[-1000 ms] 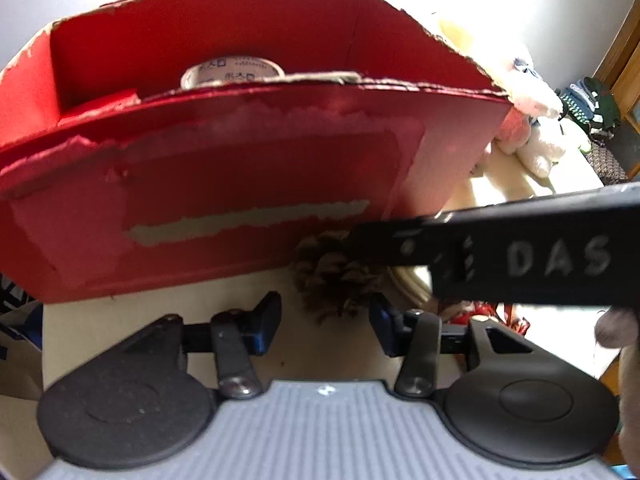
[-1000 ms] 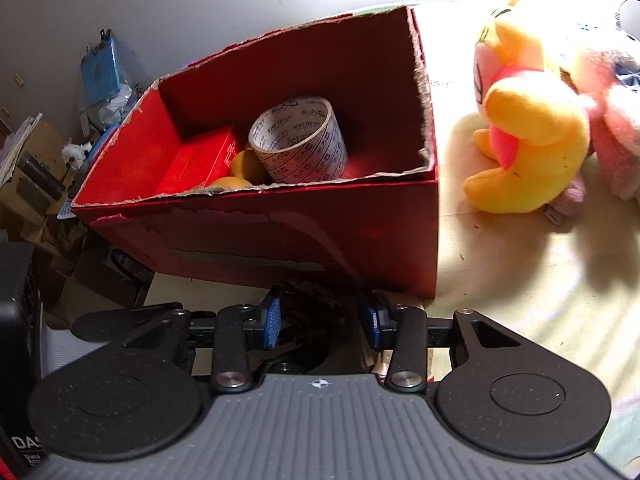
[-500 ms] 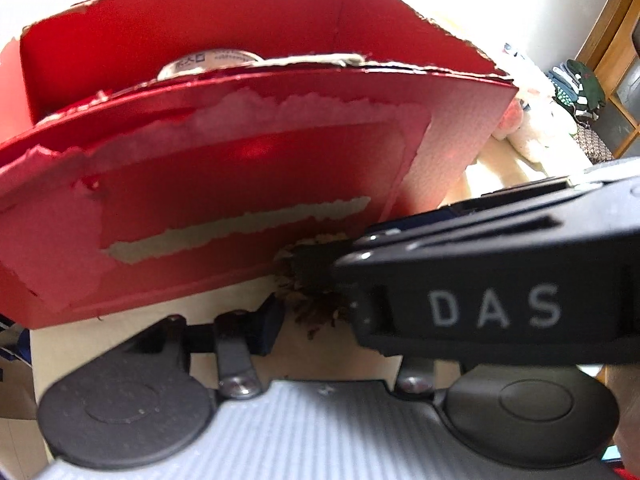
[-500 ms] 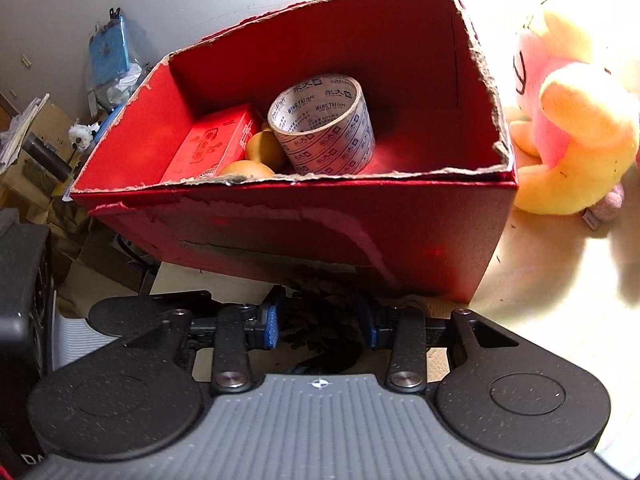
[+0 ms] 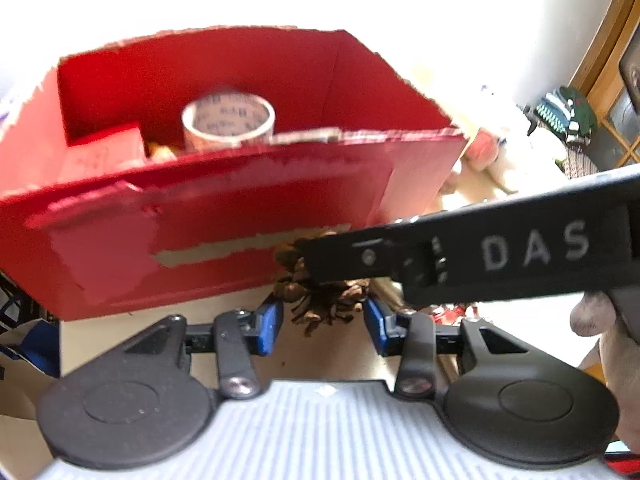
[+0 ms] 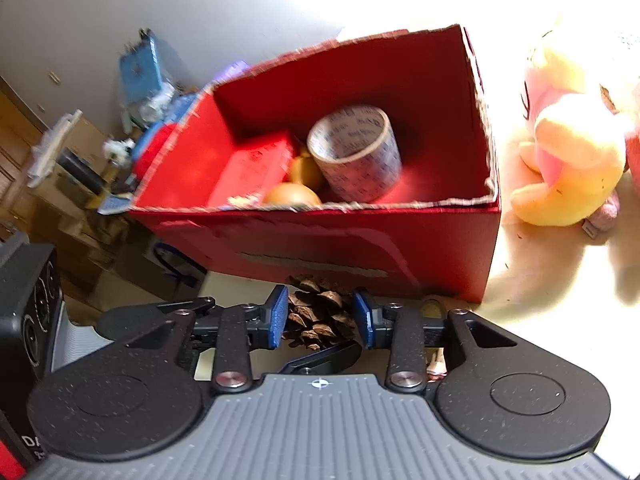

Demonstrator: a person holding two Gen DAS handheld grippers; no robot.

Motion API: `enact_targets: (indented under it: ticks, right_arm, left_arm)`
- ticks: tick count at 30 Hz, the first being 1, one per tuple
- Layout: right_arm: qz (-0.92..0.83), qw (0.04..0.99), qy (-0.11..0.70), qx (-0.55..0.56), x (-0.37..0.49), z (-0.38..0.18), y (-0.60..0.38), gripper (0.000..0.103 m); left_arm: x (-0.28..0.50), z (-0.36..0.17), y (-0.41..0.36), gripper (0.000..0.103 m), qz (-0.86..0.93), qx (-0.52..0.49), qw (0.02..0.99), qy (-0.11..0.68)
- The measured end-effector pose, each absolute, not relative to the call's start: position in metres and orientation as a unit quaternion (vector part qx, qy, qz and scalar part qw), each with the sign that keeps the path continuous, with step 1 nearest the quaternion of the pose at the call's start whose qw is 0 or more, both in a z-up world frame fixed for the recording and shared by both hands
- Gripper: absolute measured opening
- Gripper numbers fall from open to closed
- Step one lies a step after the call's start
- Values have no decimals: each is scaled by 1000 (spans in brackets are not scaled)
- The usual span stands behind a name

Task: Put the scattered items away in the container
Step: 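Grasp the pine cone with the right gripper and lift it, then carry the pine cone over into the red cardboard box with the right gripper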

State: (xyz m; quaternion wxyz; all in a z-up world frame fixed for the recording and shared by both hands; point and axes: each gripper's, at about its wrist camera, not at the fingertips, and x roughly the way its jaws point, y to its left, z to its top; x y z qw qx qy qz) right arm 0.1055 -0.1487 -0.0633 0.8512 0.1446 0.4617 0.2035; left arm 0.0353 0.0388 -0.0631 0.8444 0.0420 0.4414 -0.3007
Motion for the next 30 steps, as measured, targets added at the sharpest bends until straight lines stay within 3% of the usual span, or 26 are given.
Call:
enact_targets:
  ticks: [17,30]
  right_arm:
    - [256,861,401,182,101,-7,-158,31]
    - [220,891,355,176,157,2,-159,31]
  left_arm:
    - [22,3,53,44,-284,9,877,387]
    - [93,21,30,44,-298,37,884,359]
